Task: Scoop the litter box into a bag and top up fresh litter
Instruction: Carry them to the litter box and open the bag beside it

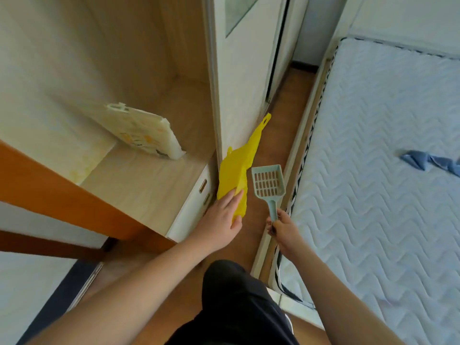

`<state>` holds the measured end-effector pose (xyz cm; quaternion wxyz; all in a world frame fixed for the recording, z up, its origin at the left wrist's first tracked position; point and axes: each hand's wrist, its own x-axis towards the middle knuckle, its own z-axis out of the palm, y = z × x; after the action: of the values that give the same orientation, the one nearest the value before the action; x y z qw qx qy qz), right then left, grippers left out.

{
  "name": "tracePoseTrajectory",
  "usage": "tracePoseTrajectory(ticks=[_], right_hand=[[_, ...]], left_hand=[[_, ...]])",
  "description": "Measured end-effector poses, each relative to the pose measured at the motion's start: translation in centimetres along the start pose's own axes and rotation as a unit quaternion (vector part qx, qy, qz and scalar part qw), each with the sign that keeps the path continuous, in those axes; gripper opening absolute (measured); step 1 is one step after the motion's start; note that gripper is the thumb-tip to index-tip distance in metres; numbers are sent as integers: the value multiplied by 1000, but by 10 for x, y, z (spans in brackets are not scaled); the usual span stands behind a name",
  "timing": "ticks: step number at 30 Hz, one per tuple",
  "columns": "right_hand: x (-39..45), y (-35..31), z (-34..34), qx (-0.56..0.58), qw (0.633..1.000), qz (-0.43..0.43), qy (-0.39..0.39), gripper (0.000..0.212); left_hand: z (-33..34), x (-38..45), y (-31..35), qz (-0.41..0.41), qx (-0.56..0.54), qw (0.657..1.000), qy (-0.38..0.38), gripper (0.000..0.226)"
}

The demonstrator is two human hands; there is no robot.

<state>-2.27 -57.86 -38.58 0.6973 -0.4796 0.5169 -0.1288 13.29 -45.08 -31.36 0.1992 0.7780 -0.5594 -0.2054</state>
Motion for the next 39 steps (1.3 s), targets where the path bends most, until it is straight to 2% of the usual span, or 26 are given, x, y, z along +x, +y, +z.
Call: tracePoseTrajectory(ticks=[3, 6, 10, 14, 18, 21, 22, 26, 30, 31, 33, 34, 36, 38, 39], right_hand=[[-14, -2, -23, 49, 998, 5, 51, 35], [-29, -2, -52, 166, 984, 17, 59, 34], [-48, 1, -92, 300, 947, 40, 105, 14], [-87, -2, -144, 292, 938, -12, 185, 27], [-142, -4, -215, 289, 939, -61, 176, 40], [-183, 1, -270, 331, 923, -98, 171, 62], [-196, 3, -288, 342, 917, -110, 177, 59], [-246, 15, -352, 330, 901, -124, 253, 15], [-281, 33, -401, 316, 882, -120, 328, 9], [-288, 36, -409, 320, 876, -122, 339, 9], [-301, 44, -424, 339, 861, -139, 354, 6], [-307, 51, -431, 345, 853, -148, 362, 5], [-316, 63, -445, 333, 847, -155, 385, 5], [-328, 78, -453, 301, 849, -153, 407, 6], [-335, 83, -457, 289, 848, -145, 419, 8]], left_hand=[[5, 2, 15, 67, -23, 997, 20, 55], [7, 1, 38, 101, -56, 993, 31, 51], [19, 2, 81, 160, -67, 984, 30, 49], [45, 3, 134, 218, -78, 973, 23, 41], [89, -3, 203, 305, -81, 949, 19, 39], [130, -5, 259, 398, -58, 915, 12, 39], [145, -6, 277, 430, -43, 902, 4, 39], [199, -13, 340, 552, -4, 834, -10, 42], [236, -14, 391, 619, -2, 785, -23, 49], [242, -14, 403, 619, 3, 784, -44, 50], [250, -11, 423, 567, -25, 813, -131, 47], [253, -10, 434, 505, -65, 833, -215, 50], [264, -5, 455, 334, -177, 847, -374, 55], [276, 6, 481, 179, -270, 842, -432, 72], [282, 9, 497, 132, -295, 837, -441, 79]])
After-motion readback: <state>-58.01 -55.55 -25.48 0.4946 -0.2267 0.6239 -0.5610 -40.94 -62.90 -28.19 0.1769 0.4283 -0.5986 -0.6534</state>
